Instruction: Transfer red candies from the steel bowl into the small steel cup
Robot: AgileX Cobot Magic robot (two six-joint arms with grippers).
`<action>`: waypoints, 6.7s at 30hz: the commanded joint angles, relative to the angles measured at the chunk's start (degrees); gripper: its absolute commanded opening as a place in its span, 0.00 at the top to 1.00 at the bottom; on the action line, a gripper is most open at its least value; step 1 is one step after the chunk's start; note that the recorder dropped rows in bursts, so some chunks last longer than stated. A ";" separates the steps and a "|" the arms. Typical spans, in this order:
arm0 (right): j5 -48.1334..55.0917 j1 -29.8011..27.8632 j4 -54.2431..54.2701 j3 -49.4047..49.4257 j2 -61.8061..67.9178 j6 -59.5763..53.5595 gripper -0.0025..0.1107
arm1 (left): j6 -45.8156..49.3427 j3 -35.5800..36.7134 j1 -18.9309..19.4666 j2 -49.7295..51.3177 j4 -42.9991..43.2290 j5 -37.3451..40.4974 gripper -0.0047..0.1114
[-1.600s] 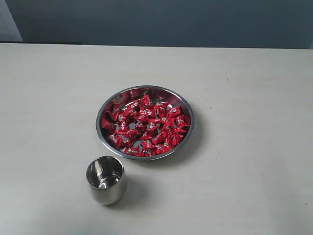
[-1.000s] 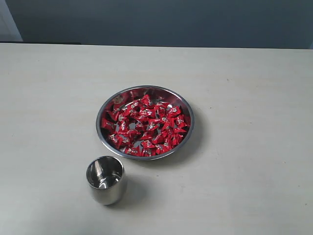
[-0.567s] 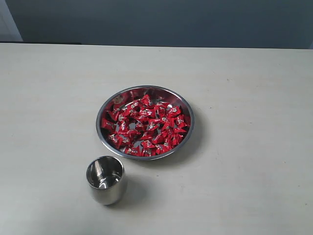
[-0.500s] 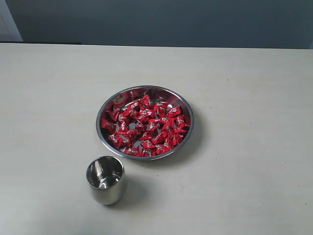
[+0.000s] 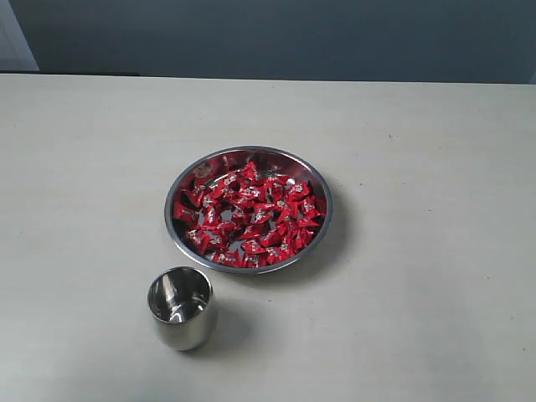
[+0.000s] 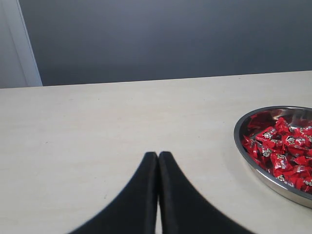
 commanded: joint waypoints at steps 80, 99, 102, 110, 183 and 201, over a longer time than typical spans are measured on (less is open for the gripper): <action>66.98 35.52 111.85 -57.40 83.66 -110.85 0.57 | -0.13 0.14 0.25 -0.26 0.04 -0.33 0.96; 63.42 37.11 105.74 -57.40 83.66 -107.29 0.78 | -0.13 0.14 0.25 -0.26 0.04 -0.33 0.96; 63.72 37.11 104.74 -57.40 83.66 -107.29 0.88 | -0.13 0.14 0.25 -0.26 0.04 -0.33 0.96; 63.82 37.11 104.40 -57.50 83.66 -107.29 0.98 | -0.13 0.14 0.25 -0.26 0.04 -0.33 0.96; 73.01 37.73 71.72 -57.39 77.29 -86.54 0.66 | -0.13 0.14 0.25 -0.26 0.04 -0.33 0.96; 73.87 36.38 81.02 -57.39 82.39 -89.58 0.66 | -0.13 0.14 0.25 -0.26 0.04 -0.33 0.96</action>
